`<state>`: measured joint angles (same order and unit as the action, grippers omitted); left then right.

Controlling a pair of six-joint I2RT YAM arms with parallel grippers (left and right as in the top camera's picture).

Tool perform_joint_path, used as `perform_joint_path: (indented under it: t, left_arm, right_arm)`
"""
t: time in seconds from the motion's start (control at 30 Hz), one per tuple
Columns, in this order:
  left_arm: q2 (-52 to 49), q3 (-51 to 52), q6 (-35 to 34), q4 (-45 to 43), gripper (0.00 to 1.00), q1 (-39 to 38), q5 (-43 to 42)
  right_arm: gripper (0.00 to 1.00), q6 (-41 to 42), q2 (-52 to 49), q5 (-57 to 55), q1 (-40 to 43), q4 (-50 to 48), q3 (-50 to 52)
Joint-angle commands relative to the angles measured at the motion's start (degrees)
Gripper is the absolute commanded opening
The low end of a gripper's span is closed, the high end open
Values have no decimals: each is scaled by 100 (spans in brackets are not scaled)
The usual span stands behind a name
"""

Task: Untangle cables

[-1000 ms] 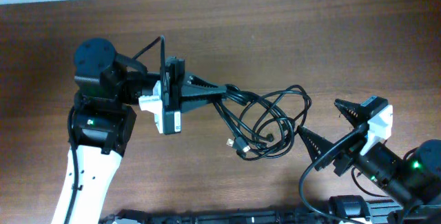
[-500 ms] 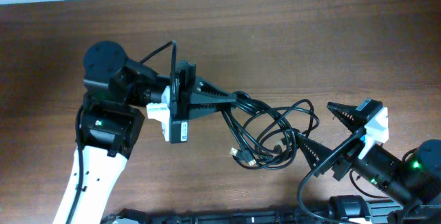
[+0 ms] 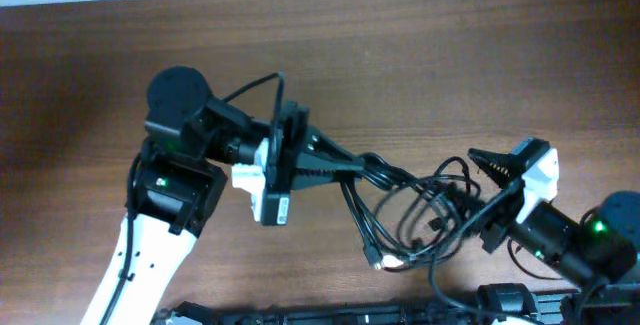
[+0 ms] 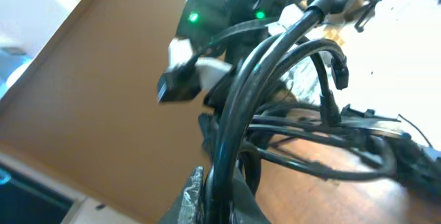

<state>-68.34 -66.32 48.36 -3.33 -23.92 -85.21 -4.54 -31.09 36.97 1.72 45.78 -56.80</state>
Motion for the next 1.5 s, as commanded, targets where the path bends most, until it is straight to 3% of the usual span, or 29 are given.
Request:
perform_joint_path:
  t: [0.0,0.07,0.2,0.27,0.3,0.33,0.37,0.4,0.53,0.77,1.0,1.23,1.47]
  left_arm:
    - [81,-48,-254,-28,0,-267,-103]
    - [81,-48,-389,-24,0,-297,-221]
    - [81,-48,-400,273,0,-297,-363]
    - [81,-48,-400,437,6,-293,-354]
    - [81,-48,-400,551,18,-293,-332]
    - [81,-48,-400,669,48,-293,-232]
    - [81,-48,-400,758,87,-293,-96]
    - [81,-48,-400,868,99,-293,85]
    - [81,-48,-487,1073,99,-293,697]
    - [81,-48,-1687,1084,99,-293,835]
    - [81,-48,-1749,1631,99,-293,811]
    - [79,-48,-2090,1628,99,-337,813]
    - [-118,-48,-2352,1602,99,-920,879]
  right_arm:
    - [17,-146,-144,-1679,17,-42,-48]
    - [5,-146,-146,-2378,17,-203,-50]
    - [4,-146,-146,-2514,17,-811,-50]
    - [4,-146,-146,-2470,17,-984,-52]
    - [4,-144,-146,-2415,17,-1032,-52]
    - [4,-144,-146,-2391,17,-1032,-52]
    - [4,-142,-146,-2389,17,-1012,-52]
    - [4,-144,-146,-2391,17,-973,-52]
    - [4,-144,-146,-2393,17,-780,-52]
    - [4,-122,-146,-2151,17,-658,-52]
    - [4,205,-149,-1023,17,-1228,-52]
    - [4,203,-149,-994,17,-1353,-52]
    - [4,203,-149,-772,17,-1652,-52]
